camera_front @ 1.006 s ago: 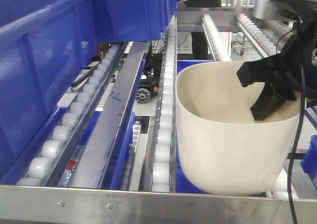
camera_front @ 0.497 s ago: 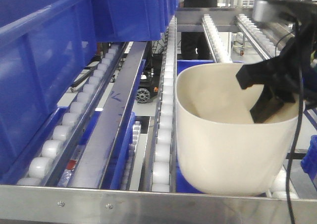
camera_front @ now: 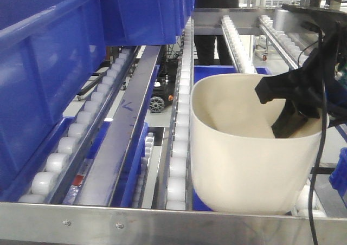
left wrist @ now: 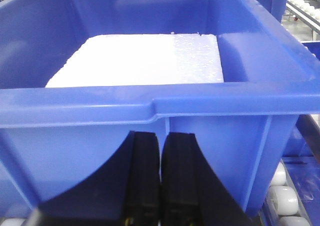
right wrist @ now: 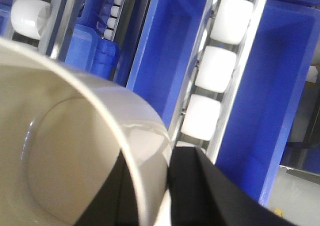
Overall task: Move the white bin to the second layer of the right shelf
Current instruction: 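Open the right gripper and lift it off the bin rim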
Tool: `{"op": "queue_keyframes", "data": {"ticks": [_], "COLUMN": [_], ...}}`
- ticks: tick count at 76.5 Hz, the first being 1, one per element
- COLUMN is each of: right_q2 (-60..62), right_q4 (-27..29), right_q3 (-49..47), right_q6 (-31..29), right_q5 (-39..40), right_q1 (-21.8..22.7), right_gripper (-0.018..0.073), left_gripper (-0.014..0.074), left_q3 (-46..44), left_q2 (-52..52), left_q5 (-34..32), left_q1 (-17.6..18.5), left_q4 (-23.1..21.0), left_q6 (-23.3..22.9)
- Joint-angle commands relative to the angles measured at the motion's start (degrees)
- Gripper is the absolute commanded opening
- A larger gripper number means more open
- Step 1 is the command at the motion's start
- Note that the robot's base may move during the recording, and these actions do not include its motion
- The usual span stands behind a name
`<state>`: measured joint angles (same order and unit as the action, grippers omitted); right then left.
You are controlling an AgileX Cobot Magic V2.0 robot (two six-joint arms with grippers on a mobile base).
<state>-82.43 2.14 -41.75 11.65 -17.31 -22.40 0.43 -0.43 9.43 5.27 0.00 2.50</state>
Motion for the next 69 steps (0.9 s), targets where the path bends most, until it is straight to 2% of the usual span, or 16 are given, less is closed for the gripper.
{"op": "queue_keyframes", "data": {"ticks": [1,7,18,25,46,69], "right_q2": [1.7,1.7,1.7,1.7,4.2,13.3], "right_q4": [-0.3,-0.3,-0.3,-0.3,-0.3,-0.3], "right_q3": [-1.8,-1.8,-1.8,-1.8,-1.8,-1.8], "right_q6": [-0.2,-0.2,-0.2,-0.2,-0.2,-0.2], "right_q5": [3.1,3.0,3.6,3.9,4.8,5.1], "right_q1": [0.2,0.2,0.2,0.2,0.2,0.2], "right_gripper": [0.007,0.0137,0.0408,0.0493,0.05,0.05], "left_gripper": [0.0085,0.0085,0.0085,0.0085,0.0085,0.0085], "left_q3": [2.1,2.1,2.1,2.1,2.1,2.1], "left_q2": [-0.8,-0.8,-0.8,-0.8,-0.8,-0.8], "left_q5": [-5.0,-5.0,-5.0,-5.0,-5.0,-5.0], "left_q1": [0.3,0.3,0.3,0.3,0.3,0.3], "left_q4": [0.0,0.0,0.0,0.0,0.0,0.0], "left_q6": [-0.3,-0.3,-0.3,-0.3,-0.3,-0.3]}}
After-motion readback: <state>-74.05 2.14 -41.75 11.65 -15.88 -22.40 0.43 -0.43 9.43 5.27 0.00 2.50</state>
